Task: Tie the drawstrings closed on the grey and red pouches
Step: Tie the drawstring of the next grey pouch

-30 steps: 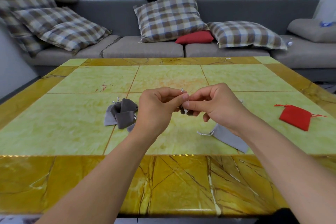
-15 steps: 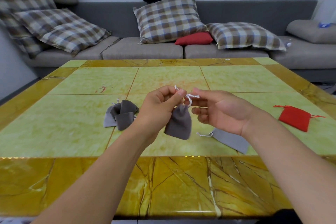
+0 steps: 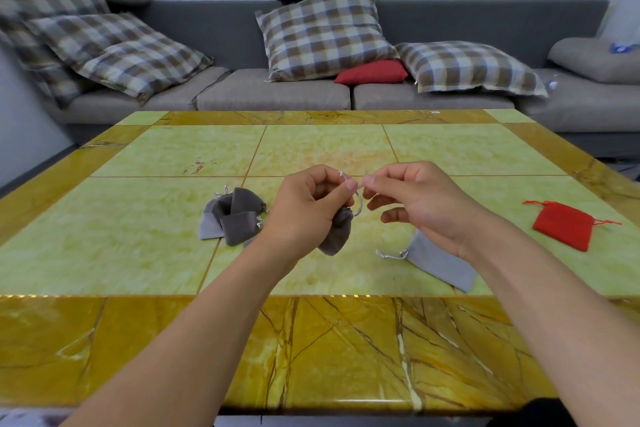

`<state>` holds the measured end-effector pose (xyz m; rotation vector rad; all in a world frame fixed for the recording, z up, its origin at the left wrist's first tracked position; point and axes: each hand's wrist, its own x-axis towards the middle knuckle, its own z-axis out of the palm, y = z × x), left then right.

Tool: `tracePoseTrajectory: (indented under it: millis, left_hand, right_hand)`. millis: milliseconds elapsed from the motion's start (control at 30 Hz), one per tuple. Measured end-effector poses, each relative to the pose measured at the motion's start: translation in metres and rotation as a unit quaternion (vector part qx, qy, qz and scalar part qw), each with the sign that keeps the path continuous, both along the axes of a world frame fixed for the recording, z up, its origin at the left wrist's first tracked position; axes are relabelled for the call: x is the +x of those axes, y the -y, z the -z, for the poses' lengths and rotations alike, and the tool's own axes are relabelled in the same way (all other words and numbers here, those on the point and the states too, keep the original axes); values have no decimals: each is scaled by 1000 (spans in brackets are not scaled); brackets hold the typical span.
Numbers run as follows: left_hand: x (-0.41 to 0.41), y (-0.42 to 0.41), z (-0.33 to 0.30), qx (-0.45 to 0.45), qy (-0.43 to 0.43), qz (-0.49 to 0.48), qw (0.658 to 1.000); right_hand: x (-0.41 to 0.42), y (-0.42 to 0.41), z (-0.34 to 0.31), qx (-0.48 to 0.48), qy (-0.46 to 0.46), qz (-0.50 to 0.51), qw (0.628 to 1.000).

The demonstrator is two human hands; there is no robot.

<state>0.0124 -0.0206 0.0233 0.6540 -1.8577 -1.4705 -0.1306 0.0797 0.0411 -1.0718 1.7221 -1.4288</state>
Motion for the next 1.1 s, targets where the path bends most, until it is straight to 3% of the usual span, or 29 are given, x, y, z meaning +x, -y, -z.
tracePoseTrajectory:
  millis: [133,267,433,633,867,1000,1100]
  left_hand:
    - [-1,-1,2,-13,2,-12,1000]
    - [0,-1,3,-22,-4,-31,999]
    - [1,1,1,69,-40,-5,997]
    - [3,-3,-2,54,-55,1,997]
    - [3,-1,-2,-47,-71,-22,996]
    - [3,-2,2,-159,-30,-2,987]
    - [3,-1,4,-179,-15,11,984]
  right_hand:
    - [5,2,-1,25,137,-56,989]
    - [7,1,0,34,113,-70,991]
    - [7,0,0,11,71,-23,997]
    - [15,4,1,-9,71,47,996]
    - [8,-1,-6,-20,145,20,989]
    - [6,-2,-2,15,117,5,993]
    - [5,-1,1,32,70,-16,997]
